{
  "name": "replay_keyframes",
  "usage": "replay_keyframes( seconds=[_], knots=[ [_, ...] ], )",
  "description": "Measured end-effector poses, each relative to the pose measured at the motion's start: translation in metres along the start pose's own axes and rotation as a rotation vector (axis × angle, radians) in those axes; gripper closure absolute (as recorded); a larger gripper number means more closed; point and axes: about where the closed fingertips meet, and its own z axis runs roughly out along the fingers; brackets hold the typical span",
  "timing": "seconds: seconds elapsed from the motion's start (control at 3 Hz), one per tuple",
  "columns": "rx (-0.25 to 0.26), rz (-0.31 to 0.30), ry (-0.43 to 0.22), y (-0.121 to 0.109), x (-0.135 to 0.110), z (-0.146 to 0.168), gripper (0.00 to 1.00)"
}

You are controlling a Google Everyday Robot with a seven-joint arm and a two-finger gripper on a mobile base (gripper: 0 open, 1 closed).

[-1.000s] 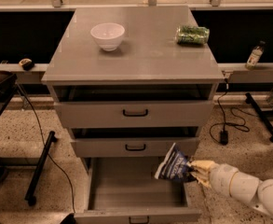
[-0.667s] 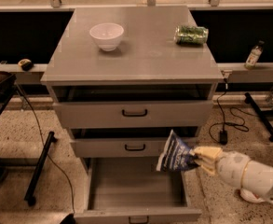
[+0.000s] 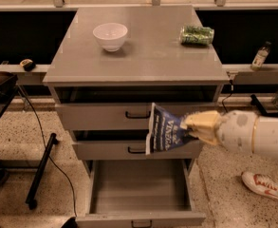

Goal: Pick blue chip bag from bottom drawer and place on counter

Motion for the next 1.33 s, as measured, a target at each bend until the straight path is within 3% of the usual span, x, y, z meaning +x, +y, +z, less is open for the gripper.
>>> replay_keyframes(
  seconds=[0.33, 0.67, 1.0, 1.33],
  knots=[
    [-0.085, -0.030, 0.039, -0.069, 0.030, 0.019, 1.00],
    [-0.118, 0.070, 0.036, -0.099, 0.075, 0.034, 1.00],
    [-0.080, 0.186, 0.066, -0.124, 0.132, 0.052, 1.00],
    [-0.026, 0.197, 0.086, -0.155, 0.151, 0.052, 1.00]
  ],
)
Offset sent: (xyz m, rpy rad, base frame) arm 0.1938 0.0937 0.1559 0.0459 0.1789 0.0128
